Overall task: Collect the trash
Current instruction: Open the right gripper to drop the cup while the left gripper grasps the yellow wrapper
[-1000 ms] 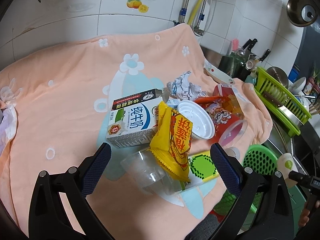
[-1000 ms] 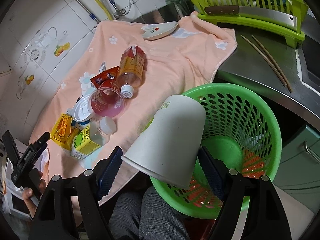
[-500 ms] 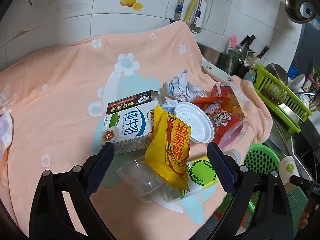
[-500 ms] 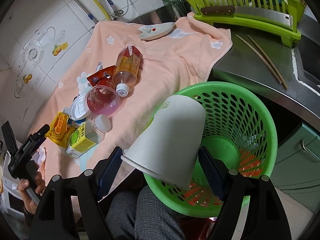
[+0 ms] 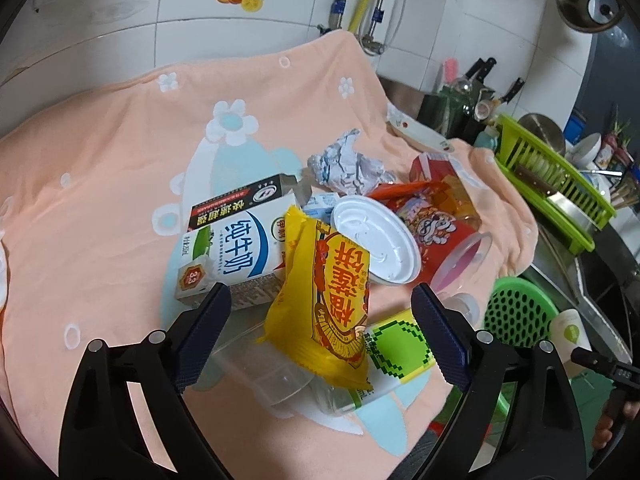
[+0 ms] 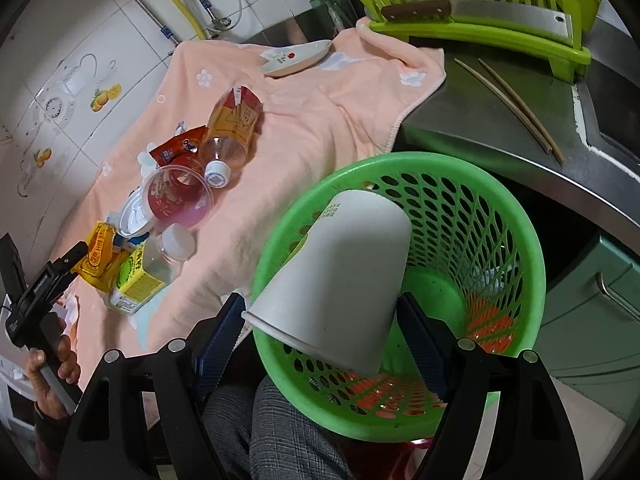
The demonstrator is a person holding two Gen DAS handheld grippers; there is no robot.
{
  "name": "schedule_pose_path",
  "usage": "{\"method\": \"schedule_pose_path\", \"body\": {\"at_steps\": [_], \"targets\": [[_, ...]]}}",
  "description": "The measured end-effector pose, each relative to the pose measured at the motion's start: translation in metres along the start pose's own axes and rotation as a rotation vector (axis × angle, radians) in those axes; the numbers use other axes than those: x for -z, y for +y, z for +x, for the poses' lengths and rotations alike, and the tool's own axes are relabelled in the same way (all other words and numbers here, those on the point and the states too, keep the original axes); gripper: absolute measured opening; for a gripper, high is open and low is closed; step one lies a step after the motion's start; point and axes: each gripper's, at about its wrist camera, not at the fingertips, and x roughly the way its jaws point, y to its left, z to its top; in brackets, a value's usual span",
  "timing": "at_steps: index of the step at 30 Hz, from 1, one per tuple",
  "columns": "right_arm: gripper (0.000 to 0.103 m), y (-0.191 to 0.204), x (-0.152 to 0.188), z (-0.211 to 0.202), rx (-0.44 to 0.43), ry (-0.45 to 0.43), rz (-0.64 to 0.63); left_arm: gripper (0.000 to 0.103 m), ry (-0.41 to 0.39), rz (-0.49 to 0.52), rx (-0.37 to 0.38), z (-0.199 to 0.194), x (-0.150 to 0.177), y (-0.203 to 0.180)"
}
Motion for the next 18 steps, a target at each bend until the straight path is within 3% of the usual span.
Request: {"method": "schedule_pose_path", "body": {"at_steps": [12,18], "targets": [[0.075,-0.004,0.004,0.023,-0.012,0.042,0.014,0.09,0.036,0.061,-0.077,0.023,-0.003,-0.005],[0.075,-0.004,0.005,0.034,-0.006,0.06,0.01,0.072,0.052,0.059,-0.058,0.03,-0.004,-0.001]]}}
